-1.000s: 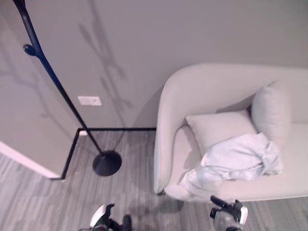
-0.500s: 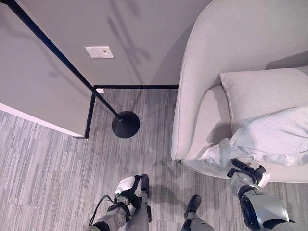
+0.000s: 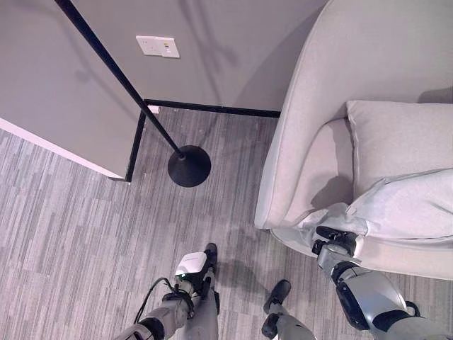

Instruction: Hang the clothes on the sofa on the clothes rack.

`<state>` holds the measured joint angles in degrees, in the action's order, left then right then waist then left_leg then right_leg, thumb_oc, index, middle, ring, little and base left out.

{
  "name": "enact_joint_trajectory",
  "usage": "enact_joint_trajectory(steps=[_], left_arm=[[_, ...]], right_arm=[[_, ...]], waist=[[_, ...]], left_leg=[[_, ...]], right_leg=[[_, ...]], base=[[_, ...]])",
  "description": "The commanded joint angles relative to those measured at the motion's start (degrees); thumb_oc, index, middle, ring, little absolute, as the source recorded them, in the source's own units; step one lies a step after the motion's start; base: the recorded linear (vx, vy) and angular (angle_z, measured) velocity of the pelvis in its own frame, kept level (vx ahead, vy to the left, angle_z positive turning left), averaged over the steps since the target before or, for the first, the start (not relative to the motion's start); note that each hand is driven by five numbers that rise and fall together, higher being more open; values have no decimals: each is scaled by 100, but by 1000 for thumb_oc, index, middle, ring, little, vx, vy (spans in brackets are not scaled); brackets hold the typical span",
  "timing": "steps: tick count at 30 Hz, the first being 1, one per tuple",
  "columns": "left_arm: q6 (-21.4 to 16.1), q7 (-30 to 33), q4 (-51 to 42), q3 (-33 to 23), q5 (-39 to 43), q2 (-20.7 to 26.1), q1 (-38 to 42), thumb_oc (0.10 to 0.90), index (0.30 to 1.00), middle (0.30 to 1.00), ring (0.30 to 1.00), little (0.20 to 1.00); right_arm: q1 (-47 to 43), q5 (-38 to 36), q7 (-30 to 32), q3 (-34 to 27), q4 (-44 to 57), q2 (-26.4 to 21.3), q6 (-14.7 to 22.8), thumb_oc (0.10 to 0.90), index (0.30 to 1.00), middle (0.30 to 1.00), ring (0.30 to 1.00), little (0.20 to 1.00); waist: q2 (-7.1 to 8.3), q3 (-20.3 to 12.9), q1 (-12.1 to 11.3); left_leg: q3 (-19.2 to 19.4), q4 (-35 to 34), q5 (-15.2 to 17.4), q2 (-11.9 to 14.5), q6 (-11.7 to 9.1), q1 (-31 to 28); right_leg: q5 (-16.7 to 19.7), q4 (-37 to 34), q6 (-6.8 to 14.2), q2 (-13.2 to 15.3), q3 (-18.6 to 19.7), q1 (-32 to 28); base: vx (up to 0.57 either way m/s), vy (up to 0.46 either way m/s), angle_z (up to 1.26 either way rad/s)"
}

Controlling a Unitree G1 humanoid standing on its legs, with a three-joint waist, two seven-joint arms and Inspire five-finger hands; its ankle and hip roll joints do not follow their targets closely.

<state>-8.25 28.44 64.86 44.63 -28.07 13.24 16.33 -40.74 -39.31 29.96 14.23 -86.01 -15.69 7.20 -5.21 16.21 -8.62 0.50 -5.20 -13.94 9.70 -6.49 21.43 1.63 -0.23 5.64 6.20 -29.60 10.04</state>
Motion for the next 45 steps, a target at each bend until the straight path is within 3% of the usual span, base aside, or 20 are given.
enact_joint_trajectory(steps=[1, 8, 14, 18, 23, 25, 27, 31, 34, 36, 38, 39, 43, 44, 45], left_arm=[[14, 115, 132, 218, 10, 4, 154, 800, 900, 900, 900, 900], [-59, 58, -100, -24, 81, 181, 17, 800, 900, 900, 900, 900], [-194, -151, -873, -440, -22, 634, -442, 800, 900, 900, 900, 900], [-344, -291, -1248, -751, 53, 869, -659, 800, 900, 900, 900, 900], [-492, -334, -1811, -1245, 410, 1083, -838, 800, 900, 900, 900, 900], [-541, -230, -2503, -1736, 751, 1274, -1007, 800, 900, 900, 900, 900], [-588, -132, -3204, -2026, 905, 1435, -1137, 800, 900, 900, 900, 900], [-714, 9, -3582, -2216, 1214, 1370, -1320, 800, 900, 900, 900, 900], [-799, 484, -3822, -2461, 1697, 1129, -1371, 800, 900, 900, 900, 900], [-760, 911, -3863, -2558, 1543, 1156, -1249, 800, 900, 900, 900, 900], [-373, 1797, -4363, -2882, 814, 1387, -892, 800, 900, 900, 900, 900], [-324, 1852, -4643, -2974, 645, 1451, -847, 800, 900, 900, 900, 900], [-607, 1262, -5720, -2990, 737, 1533, -1158, 800, 900, 900, 900, 900], [-821, 801, -5938, -2857, 1196, 1459, -1338, 800, 900, 900, 900, 900], [-975, -81, -6120, -2586, 2344, 1255, -1646, 800, 900, 900, 900, 900]], right_arm=[[-371, 46, -945, 179, 746, 482, 213, 400, 300, 300, 300, 300], [299, 506, -1120, 506, 1807, 338, 398, 400, 300, 300, 300, 300], [1421, 818, -1515, 817, 4342, -414, 558, 400, 300, 300, 300, 300], [1661, 823, -1824, 926, 5515, -860, 590, 400, 300, 300, 300, 300], [1259, 974, -1927, 1063, 6719, -1230, 627, 400, 300, 300, 300, 300], [727, 1076, -1729, 1014, 7764, -1362, 768, 400, 300, 300, 300, 300], [32, 1162, -1370, 789, 7987, -1411, 854, 400, 300, 300, 300, 300], [-1540, 1519, -501, 403, 7747, -1781, 851, 400, 300, 300, 300, 300], [-2256, 1011, -327, 581, 7688, -1881, 995, 400, 300, 300, 300, 300], [-2354, 554, -401, 769, 7810, -1867, 1146, 400, 300, 300, 300, 300], [-2139, 14, -691, 1165, 8592, -1831, 1268, 400, 300, 300, 300, 300], [-2110, -110, -801, 1289, 8772, -1856, 1272, 400, 300, 300, 300, 300], [-2066, -326, -1105, 1534, 9020, -1822, 1209, 400, 300, 300, 300, 300], [-2110, -352, -1157, 1576, 9046, -1829, 1188, 400, 300, 300, 300, 300], [-2153, -382, -1181, 1587, 9014, -1782, 1130, 400, 300, 300, 300, 300]], waist=[[37, 201, -276], [128, 106, -191], [299, -185, 24], [396, -445, 87], [450, -842, 59], [474, -1167, 6], [509, -1358, -48], [619, -1621, -121], [745, -1729, -89], [799, -1783, -25], [838, -1842, 67], [836, -1853, 92], [836, -1849, 87], [835, -1835, 85], [836, -1818, 83]], left_leg=[[194, 20, 625, 391, -356, -613], [248, 20, 710, 348, -318, -843], [420, 20, 740, 309, -256, -1206], [476, 20, 852, 255, -250, -1541], [571, 20, 960, 211, -244, -1890], [646, 20, 1048, 200, -225, -2107], [688, 20, 1064, 186, -207, -2193], [743, 20, 1122, 176, -165, -2361], [795, 20, 1138, 189, -147, -2412], [820, 20, 1118, 192, -142, -2400], [911, 20, 1145, 199, -155, -2454], [949, 20, 1151, 208, -160, -2471], [1020, 20, 1176, 230, -152, -2510], [1035, 20, 1176, 229, -148, -2518], [1038, 20, 1181, 227, -131, -2533]], right_leg=[[-412, 931, 300, 571, 89, 300], [-387, 910, 322, 610, 143, 93], [-190, 567, 313, 632, 164, -333], [-184, 395, 344, 610, 219, -707], [-95, 101, 381, 593, 295, -1076], [-30, -102, 402, 568, 401, -1283], [16, -182, 409, 591, 421, -1383], [61, -258, 391, 583, 456, -1549], [96, -280, 377, 555, 530, -1542], [126, -289, 367, 551, 569, -1498], [167, -293, 373, 542, 665, -1451], [183, -302, 376, 547, 698, -1434], [263, -372, 385, 539, 790, -1417], [278, -390, 390, 538, 795, -1416], [294, -406, 389, 535, 810, -1425]], base=[[1, 33, 4], [2, 38, -2], [-16, 44, -3], [48, 22, -2], [25, 44, -11], [46, 67, -12], [15, 47, -27], [-7, 8, -3], [-28, -23, -9], [-19, -40, -23], [-5, -42, -19], [-4, -33, -22], [-16, -23, -15], [-19, -14, -9], [-36, -15, -10]])
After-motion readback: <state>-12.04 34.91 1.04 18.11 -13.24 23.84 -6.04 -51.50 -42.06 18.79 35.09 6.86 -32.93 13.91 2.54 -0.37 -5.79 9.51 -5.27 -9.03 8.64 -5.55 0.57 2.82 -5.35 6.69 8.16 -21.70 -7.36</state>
